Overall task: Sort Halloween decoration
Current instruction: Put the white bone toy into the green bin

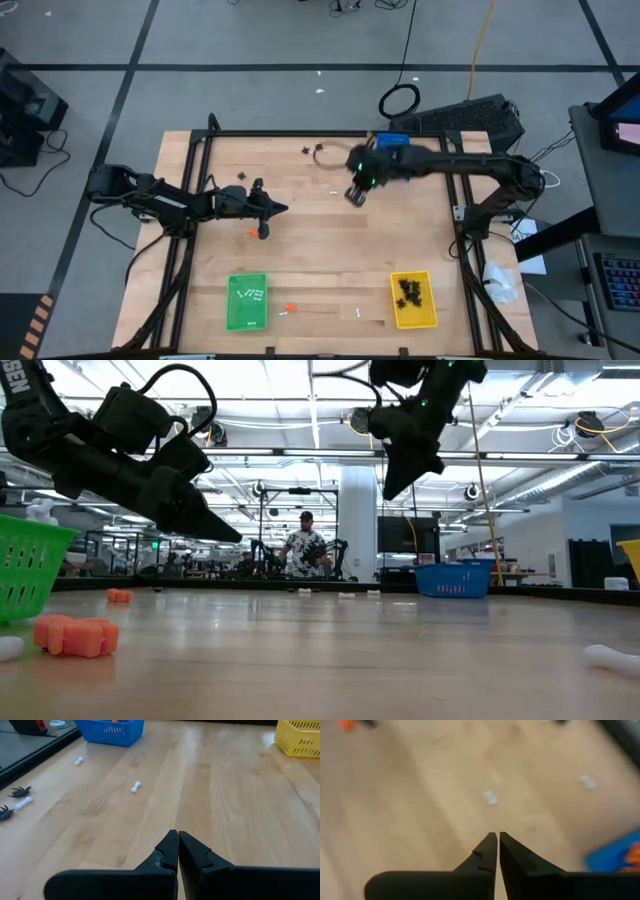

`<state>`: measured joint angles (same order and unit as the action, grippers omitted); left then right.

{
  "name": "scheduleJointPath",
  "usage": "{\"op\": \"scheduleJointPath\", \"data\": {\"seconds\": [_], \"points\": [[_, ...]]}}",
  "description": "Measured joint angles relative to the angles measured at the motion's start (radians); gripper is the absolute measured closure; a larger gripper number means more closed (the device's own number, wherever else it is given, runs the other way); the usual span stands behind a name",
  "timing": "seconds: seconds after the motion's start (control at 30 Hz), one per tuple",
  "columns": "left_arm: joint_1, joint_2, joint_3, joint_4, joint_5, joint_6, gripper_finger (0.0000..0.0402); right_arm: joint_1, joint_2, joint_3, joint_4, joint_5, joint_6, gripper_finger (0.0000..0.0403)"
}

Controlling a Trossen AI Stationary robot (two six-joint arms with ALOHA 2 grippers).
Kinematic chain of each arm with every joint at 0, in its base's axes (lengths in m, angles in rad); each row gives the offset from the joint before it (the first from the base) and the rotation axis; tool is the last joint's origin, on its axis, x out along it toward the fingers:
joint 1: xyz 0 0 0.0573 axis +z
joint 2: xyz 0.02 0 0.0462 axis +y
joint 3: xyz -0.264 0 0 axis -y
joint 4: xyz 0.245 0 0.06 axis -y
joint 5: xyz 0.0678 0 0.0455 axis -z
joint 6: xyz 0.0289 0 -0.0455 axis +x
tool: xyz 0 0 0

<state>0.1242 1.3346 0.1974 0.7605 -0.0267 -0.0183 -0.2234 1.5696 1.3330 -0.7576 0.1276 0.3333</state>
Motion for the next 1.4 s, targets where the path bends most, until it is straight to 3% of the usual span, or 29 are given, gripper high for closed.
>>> {"op": "scheduleJointPath", "data": {"seconds": [0.43,0.63,0.83,1.1,1.4], "points": [[0.0,0.0,0.0,0.045,-0.007,0.051,0.0393,0.473,0.0,-0.145,0.042,0.106,0.572,0.0399],[0.0,0.0,0.0,0.127,0.023,0.055,0.0393,0.626,0.024,-0.152,0.044,0.134,0.808,0.0399],[0.005,0.0,0.0,0.118,0.024,0.06,0.0393,0.717,0.132,-0.1,0.058,0.079,0.953,0.0399],[0.006,0.0,0.0,0.105,0.023,0.058,0.0393,0.776,0.344,0.111,0.02,-0.002,1.031,0.0392],[0.006,0.0,0.0,0.085,0.023,0.059,0.0393,0.804,0.5,0.297,-0.091,-0.132,1.14,0.0287]]}}
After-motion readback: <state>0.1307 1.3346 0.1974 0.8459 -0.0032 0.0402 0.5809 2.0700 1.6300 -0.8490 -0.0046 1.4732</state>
